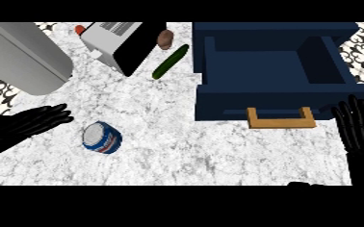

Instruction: Pick up the can, place it into the drawer and close the drawer

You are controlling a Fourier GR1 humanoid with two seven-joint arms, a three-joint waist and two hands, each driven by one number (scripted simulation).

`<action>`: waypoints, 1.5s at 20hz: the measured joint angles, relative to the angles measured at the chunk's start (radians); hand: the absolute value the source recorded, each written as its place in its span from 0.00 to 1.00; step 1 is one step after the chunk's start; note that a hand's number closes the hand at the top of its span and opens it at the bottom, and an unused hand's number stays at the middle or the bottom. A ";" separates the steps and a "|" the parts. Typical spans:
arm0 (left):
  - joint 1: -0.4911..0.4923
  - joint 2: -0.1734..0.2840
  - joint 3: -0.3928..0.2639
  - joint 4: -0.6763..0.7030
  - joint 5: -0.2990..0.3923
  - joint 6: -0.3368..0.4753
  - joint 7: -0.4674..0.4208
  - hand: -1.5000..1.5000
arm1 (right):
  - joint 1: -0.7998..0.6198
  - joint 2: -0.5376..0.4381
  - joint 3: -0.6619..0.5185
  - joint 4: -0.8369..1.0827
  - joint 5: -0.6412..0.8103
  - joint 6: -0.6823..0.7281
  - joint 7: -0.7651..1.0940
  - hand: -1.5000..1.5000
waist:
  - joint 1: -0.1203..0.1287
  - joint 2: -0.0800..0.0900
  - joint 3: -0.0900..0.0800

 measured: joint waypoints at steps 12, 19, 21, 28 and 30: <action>-0.030 -0.192 0.035 0.103 -0.269 -0.041 -0.047 0.00 | 0.002 0.009 -0.027 -0.001 0.007 0.032 -0.006 0.00 | 0.002 0.000 0.000; -0.078 -0.259 0.069 0.206 -0.481 -0.038 -0.134 0.00 | 0.004 0.010 -0.051 0.025 -0.006 0.057 -0.025 0.00 | 0.000 0.001 -0.001; -0.082 -0.266 0.074 0.238 -0.536 -0.030 -0.174 0.00 | 0.006 0.011 -0.059 0.028 -0.010 0.061 -0.034 0.00 | -0.001 0.001 -0.001; -0.113 -0.242 0.063 0.351 -0.704 0.031 -0.326 0.00 | -0.006 0.007 -0.067 0.024 -0.014 0.072 -0.022 0.00 | -0.004 0.003 -0.002; -0.148 -0.229 0.052 0.403 -0.728 0.053 -0.354 0.00 | -0.017 0.006 -0.073 0.042 -0.016 0.075 -0.034 0.00 | -0.008 0.004 -0.002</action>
